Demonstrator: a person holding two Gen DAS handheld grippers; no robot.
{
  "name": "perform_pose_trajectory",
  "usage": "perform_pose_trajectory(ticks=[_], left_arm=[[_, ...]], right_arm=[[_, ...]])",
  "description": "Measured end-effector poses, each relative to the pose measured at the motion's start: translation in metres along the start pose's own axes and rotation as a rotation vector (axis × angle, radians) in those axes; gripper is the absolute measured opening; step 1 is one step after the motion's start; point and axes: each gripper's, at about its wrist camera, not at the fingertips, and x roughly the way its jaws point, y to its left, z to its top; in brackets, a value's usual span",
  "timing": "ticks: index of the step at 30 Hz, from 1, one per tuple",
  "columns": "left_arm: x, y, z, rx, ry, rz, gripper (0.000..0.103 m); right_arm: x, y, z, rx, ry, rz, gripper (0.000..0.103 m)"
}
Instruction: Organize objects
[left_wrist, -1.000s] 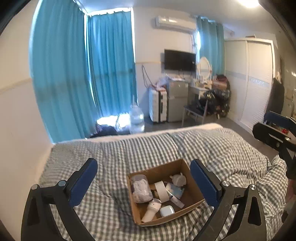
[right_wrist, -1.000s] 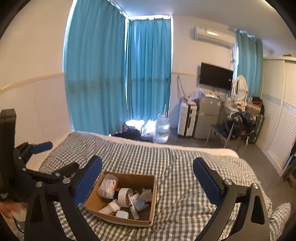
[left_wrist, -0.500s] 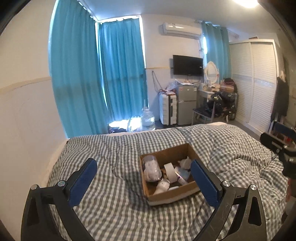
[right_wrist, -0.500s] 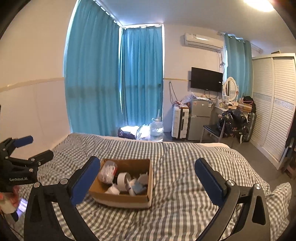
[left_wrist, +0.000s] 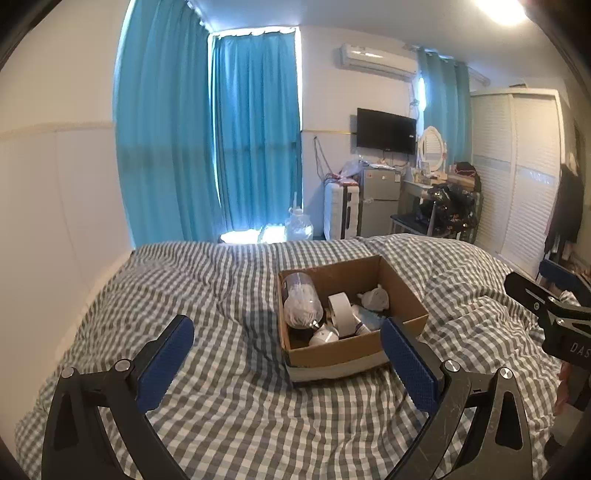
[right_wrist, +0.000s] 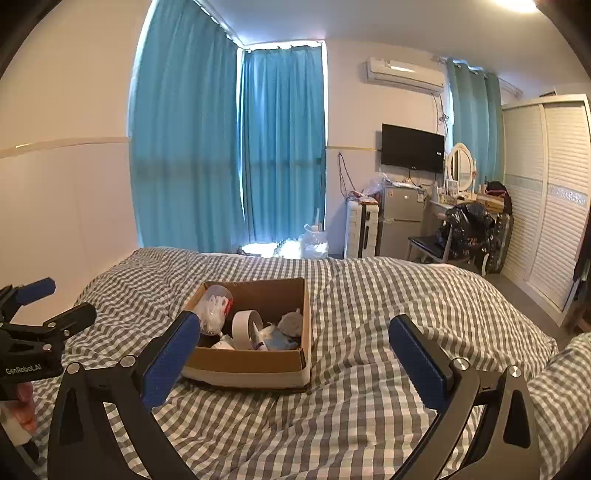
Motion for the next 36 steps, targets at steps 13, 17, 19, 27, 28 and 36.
perform_pose_trajectory(ticks=[13,17,19,27,28,36], left_arm=[[0.000,0.009,-0.003,-0.035,0.008,0.005,0.103],[0.000,0.007,-0.003,-0.022,0.007,0.008,0.103],[0.000,0.007,-0.003,-0.023,0.008,0.008,0.103],[-0.001,0.006,-0.003,-0.023,0.010,0.010,0.103],[0.000,0.005,-0.003,-0.023,0.011,0.010,0.103],[-0.001,0.005,-0.004,-0.024,0.012,0.013,0.103]], right_arm=[[0.003,0.001,-0.004,-0.003,0.016,-0.017,0.103],[0.000,0.003,-0.003,-0.011,0.020,-0.012,0.103],[0.000,0.005,-0.003,-0.017,0.018,-0.013,0.103],[0.001,0.007,-0.003,-0.016,0.022,-0.014,0.103],[0.001,0.007,-0.003,-0.015,0.024,-0.013,0.103],[0.001,0.009,-0.004,-0.016,0.030,-0.012,0.103]])
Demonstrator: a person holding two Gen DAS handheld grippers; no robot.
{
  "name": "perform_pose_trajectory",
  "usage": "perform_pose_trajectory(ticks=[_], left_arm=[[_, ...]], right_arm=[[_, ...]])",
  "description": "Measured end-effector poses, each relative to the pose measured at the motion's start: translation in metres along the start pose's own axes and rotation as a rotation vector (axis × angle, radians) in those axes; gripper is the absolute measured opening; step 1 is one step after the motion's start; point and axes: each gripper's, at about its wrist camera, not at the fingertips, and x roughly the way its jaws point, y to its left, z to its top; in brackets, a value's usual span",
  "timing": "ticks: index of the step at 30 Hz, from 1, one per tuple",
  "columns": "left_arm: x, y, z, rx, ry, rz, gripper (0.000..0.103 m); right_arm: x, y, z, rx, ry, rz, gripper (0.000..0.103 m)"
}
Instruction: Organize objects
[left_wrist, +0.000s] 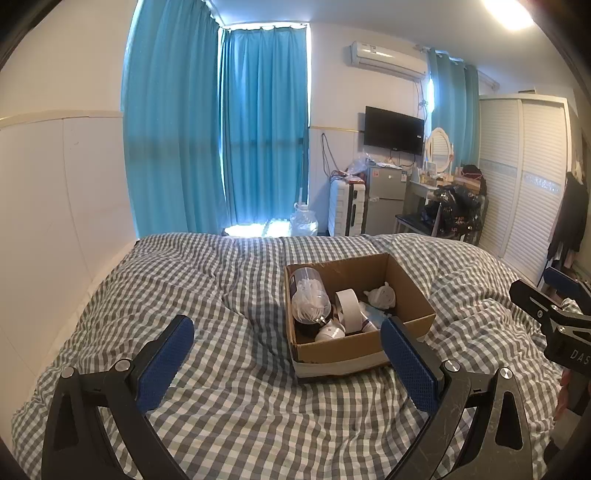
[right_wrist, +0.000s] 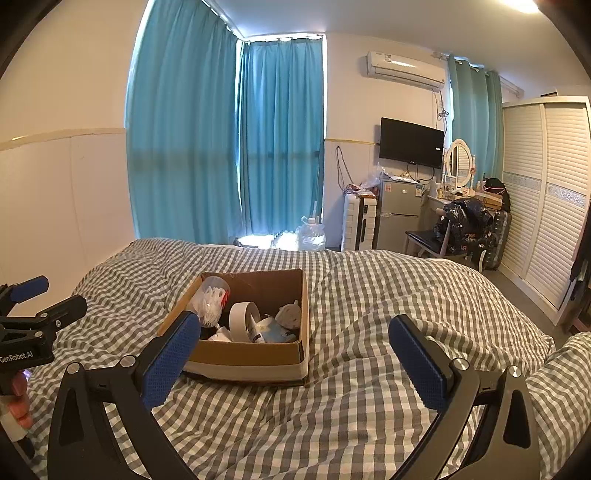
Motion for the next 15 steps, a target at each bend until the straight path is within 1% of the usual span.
perform_pose_trajectory(ticks=[15], left_arm=[[-0.0002,0.0013,-0.0039,0.003,-0.003,0.007,0.103]], right_arm=[[0.0019,-0.0006,-0.0028,0.016,0.019,-0.009,0.103]])
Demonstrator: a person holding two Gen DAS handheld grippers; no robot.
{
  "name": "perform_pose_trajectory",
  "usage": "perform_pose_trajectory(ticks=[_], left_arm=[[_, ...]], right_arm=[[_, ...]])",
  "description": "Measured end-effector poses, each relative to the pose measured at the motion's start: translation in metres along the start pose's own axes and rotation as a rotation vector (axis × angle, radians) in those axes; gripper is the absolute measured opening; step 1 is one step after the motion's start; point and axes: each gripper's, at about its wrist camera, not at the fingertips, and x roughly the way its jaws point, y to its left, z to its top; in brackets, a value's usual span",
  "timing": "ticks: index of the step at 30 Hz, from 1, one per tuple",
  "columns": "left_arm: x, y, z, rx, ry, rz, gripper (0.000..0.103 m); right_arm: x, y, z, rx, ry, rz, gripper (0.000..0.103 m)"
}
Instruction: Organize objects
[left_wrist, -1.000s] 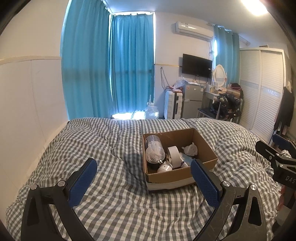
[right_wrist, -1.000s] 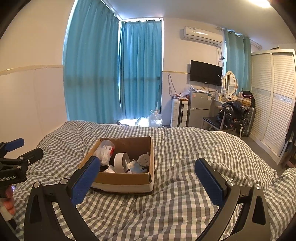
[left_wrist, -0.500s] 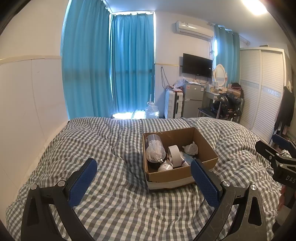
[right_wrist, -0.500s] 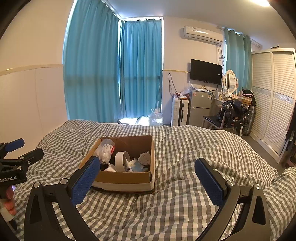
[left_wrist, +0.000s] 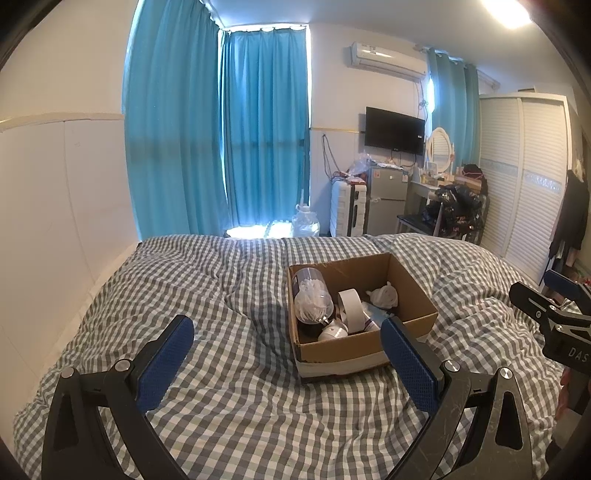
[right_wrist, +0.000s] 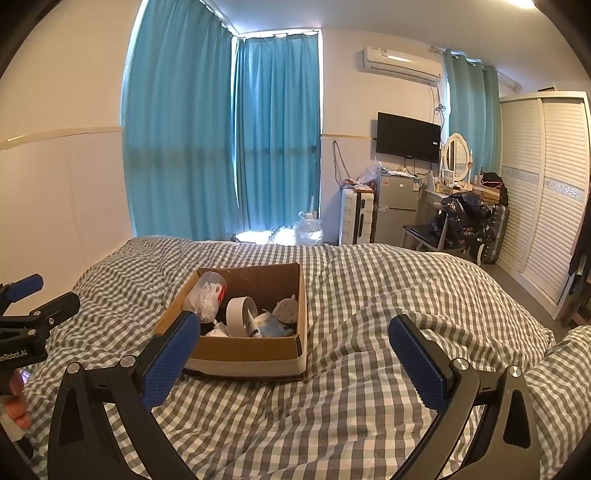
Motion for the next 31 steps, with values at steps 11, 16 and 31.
perform_pose_trajectory(ticks=[11,16,31], left_arm=[[0.0005,0.0017,-0.0015,-0.010,0.004,0.002,0.103],[0.0008,0.0022,-0.0020,-0.011,0.003,0.002,0.103],[0.0023,0.0018,-0.0020,-0.005,0.010,0.017,0.103]], right_arm=[[-0.0006,0.0007,0.0002,0.004,0.002,-0.001,0.103],[0.0002,0.0019,0.0003,0.003,0.004,0.000,0.103],[0.0004,0.0033,-0.0011,0.001,0.010,0.000,0.103]])
